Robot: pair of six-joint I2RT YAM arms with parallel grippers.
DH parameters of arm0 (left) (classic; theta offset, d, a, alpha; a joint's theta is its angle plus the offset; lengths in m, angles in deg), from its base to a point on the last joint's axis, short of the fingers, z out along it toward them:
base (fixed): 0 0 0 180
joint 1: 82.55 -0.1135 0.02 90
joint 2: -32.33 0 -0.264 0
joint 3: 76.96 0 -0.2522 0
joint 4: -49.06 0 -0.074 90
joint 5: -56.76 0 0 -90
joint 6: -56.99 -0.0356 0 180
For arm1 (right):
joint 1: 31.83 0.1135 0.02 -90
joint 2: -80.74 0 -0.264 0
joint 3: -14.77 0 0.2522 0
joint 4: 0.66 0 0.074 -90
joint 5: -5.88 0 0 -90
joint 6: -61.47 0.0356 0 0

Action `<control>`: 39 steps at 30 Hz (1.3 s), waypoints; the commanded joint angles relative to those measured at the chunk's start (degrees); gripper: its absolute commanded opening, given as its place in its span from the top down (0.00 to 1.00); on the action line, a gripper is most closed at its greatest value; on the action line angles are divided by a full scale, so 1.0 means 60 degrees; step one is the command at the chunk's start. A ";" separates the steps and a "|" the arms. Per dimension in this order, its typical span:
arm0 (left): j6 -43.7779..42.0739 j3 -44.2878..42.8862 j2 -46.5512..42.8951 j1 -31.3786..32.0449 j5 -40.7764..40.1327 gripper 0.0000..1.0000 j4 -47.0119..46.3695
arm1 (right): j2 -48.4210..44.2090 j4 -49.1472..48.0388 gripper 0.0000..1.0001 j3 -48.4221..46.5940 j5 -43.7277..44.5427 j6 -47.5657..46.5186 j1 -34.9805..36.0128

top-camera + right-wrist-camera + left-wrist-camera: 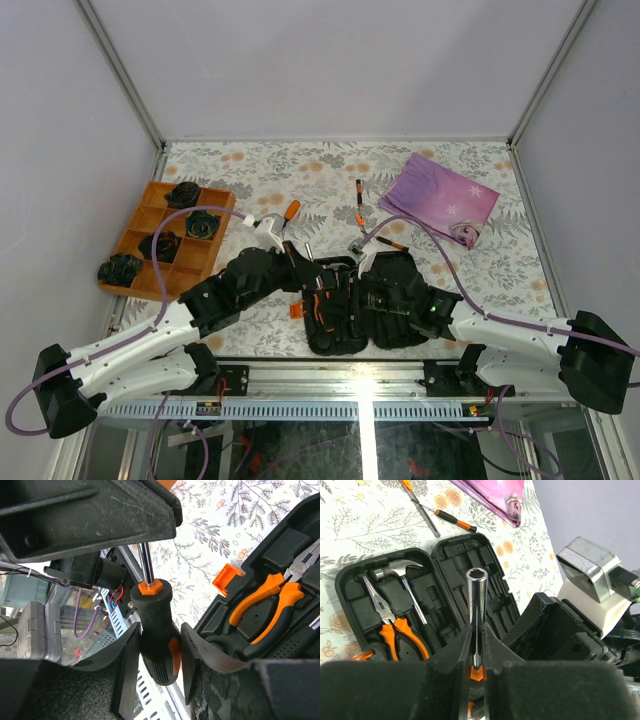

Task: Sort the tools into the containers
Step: Pick up the screwdriver from the center of the board, then place the screwdriver in the storage box.

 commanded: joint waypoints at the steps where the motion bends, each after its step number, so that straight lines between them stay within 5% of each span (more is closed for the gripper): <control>1: 0.0086 0.0028 -0.0196 -0.0032 -0.0328 0.85 -0.0087 | -0.0223 -0.0197 0.89 -0.0045 0.0465 0.0084 0.0001; 7: 0.0128 0.0184 -0.0511 -0.0041 -0.0496 0.49 0.0114 | -0.0728 0.0730 1.00 -0.0169 0.1346 -0.0043 -0.0005; 12: 0.0086 0.0207 -0.0624 -0.0037 -0.0680 0.35 0.0383 | -0.1166 0.1635 1.00 -0.0267 0.2260 0.0059 -0.0004; 26: -0.0015 0.0189 -0.0418 -0.0087 -0.0815 0.31 0.1095 | -0.2087 0.5044 1.00 -0.1171 0.4925 -0.0005 -0.0019; 32: -0.0036 0.0120 0.0443 -0.0199 -0.0884 0.30 0.1493 | -0.1940 0.7567 1.00 -0.1872 0.5560 0.0021 -0.0106; 39: -0.0020 -0.0001 0.1510 -0.0444 -0.0778 0.30 0.1770 | -0.2066 0.8591 1.00 -0.1668 0.5142 0.0453 -0.0446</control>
